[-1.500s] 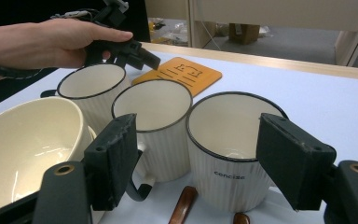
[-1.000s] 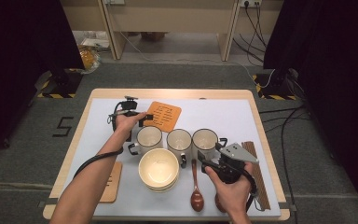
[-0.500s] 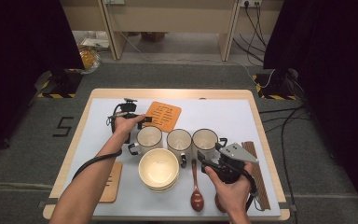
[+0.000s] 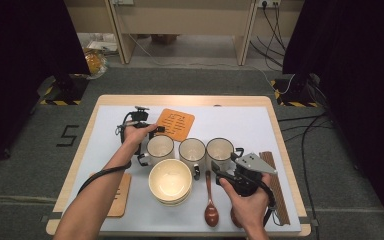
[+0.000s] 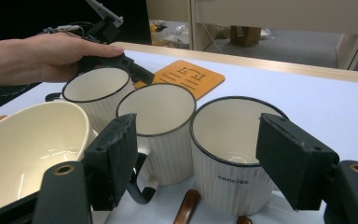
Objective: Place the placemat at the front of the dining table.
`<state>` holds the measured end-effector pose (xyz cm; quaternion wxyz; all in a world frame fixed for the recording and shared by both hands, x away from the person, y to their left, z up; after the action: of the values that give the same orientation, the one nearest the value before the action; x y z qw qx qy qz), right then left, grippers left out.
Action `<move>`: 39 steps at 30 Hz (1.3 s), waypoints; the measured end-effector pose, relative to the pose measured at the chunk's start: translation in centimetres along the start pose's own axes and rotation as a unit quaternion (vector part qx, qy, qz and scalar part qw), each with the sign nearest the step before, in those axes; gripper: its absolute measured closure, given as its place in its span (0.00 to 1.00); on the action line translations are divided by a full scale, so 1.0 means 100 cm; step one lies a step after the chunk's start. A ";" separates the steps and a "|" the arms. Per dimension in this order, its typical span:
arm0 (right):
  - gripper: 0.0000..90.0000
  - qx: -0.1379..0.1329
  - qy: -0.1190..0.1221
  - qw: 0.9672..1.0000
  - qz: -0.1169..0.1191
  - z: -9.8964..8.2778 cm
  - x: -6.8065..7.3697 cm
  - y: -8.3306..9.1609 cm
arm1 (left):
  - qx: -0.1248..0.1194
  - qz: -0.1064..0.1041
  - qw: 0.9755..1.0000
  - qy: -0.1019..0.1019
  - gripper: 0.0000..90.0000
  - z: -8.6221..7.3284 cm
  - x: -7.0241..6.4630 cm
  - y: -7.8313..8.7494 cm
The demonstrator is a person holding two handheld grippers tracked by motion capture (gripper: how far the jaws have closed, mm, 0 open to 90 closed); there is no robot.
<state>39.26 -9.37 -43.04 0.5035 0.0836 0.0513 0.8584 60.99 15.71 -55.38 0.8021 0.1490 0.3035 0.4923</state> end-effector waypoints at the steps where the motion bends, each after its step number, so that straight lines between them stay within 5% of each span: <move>1: 0.33 0.000 0.000 1.000 0.000 0.000 0.000 0.000 | 0.002 -0.002 1.000 0.001 0.37 0.000 -0.001 0.000; 17: 0.33 0.000 0.000 1.000 0.001 0.001 0.000 -0.001 | 0.031 -0.059 0.998 -0.005 0.41 -0.006 -0.024 -0.004; 39: 0.33 0.001 0.001 1.000 0.001 0.001 -0.001 -0.001 | 0.050 -0.085 0.995 -0.013 0.44 -0.008 -0.036 -0.006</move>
<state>39.38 -9.37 -43.00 0.5030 0.0836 0.0524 0.8587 59.70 12.20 -55.14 0.8363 0.1693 0.3290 0.4046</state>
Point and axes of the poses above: each handheld gripper's, and its own axes: y roughly backward along the jaws, z roughly out of its top, x roughly to its left, the point moved 10 cm from there along -y, roughly forward along the jaws, and after that the axes turned 14 degrees about -x, right-handed, at the moved point
